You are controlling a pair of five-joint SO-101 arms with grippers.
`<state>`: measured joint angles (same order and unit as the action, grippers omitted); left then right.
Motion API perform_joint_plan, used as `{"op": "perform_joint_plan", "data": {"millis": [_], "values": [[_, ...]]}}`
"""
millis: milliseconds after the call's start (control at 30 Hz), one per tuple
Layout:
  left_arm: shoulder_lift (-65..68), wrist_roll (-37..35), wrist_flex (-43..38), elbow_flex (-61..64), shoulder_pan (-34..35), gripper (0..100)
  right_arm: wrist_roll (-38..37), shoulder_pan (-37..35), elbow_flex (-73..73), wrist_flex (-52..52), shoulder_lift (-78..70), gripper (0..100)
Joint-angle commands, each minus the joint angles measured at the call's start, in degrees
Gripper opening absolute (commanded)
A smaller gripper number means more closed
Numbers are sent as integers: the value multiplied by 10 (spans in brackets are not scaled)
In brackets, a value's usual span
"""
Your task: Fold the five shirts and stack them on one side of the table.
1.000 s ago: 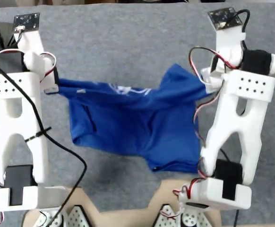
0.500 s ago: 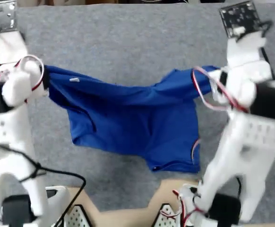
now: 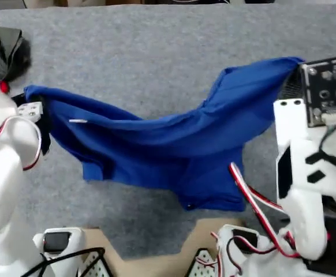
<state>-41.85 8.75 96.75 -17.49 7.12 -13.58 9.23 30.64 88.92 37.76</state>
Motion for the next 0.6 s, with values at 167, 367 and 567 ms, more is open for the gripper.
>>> {"op": "perform_joint_plan", "data": {"millis": [167,367,567], "values": [[-11,1,-11,-33,-5,19,13,8,80,-29,4,5],[-13,4,-25,-113,-5,19,12,36,215,-32,4,5],[-13,4,-2,-123,-10,19,9,67,274,-54,7,5]]}}
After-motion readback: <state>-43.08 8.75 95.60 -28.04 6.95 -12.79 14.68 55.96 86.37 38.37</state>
